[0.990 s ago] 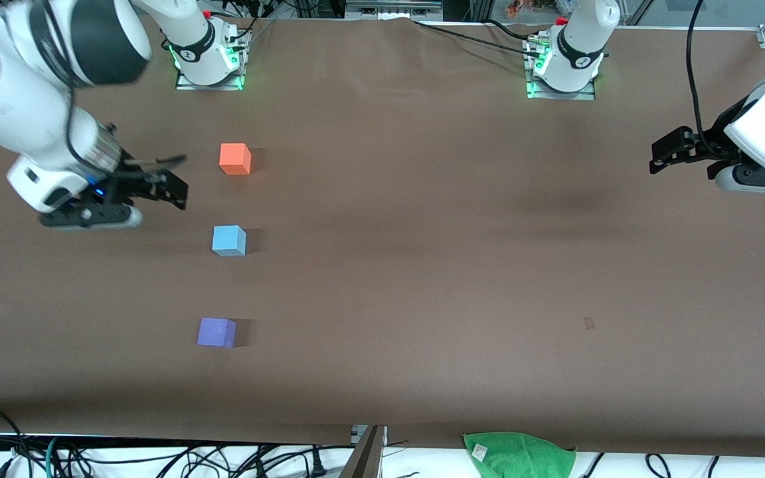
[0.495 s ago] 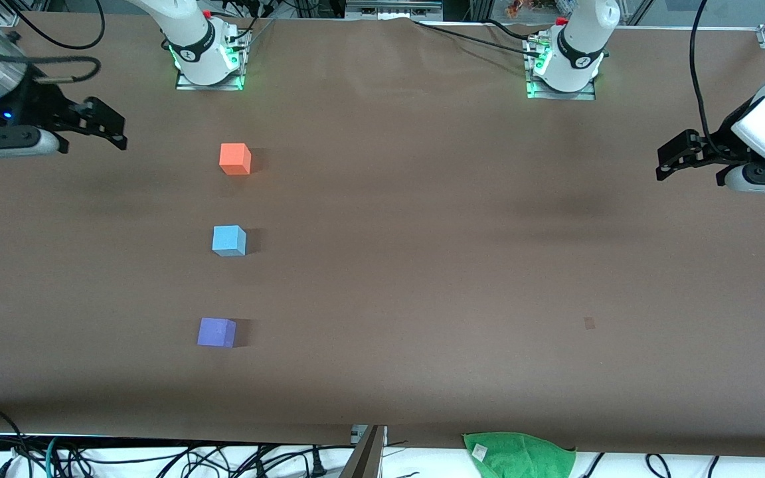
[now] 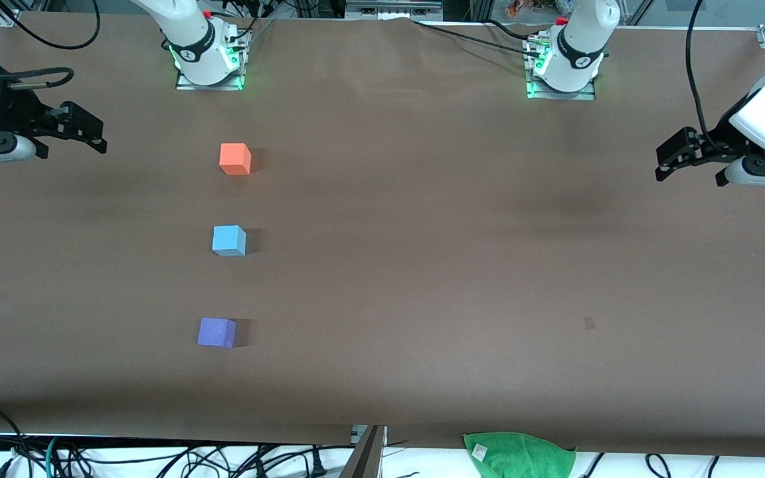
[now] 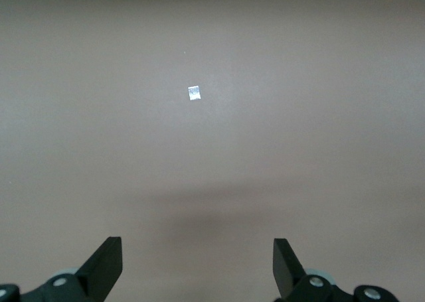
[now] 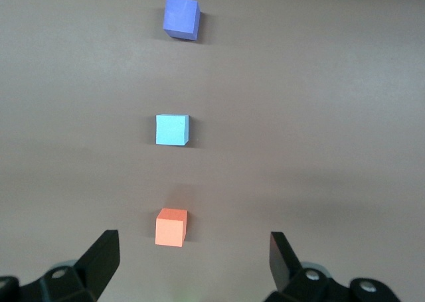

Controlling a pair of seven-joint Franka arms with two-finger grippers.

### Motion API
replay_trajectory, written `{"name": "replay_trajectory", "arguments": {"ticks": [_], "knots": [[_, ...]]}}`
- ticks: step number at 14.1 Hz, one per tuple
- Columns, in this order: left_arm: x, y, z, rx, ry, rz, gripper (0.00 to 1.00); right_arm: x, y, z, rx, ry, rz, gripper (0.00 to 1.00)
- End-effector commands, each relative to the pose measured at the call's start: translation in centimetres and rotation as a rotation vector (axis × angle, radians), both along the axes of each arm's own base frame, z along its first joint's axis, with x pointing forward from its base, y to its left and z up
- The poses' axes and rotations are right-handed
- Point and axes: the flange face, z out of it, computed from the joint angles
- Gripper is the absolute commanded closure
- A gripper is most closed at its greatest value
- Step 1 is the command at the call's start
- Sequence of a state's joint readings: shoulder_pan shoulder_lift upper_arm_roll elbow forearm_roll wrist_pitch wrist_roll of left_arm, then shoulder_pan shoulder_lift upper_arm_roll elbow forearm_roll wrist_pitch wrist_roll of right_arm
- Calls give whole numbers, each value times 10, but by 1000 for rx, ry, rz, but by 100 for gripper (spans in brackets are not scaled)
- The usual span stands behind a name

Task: Place blue block between orange and purple blocks

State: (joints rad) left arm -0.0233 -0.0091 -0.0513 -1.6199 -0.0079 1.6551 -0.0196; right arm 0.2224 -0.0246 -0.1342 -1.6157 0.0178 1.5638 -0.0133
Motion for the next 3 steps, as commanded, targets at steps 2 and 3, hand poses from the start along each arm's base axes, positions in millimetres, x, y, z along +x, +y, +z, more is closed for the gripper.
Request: {"name": "replay_trajectory", "arguments": {"ticks": [2, 3], "knots": [[-21, 0, 3, 27, 41, -28, 0, 0, -2, 4, -3, -11, 6, 0], [-19, 0, 2, 27, 40, -28, 0, -1, 1, 4, -5, -5, 12, 0]]}}
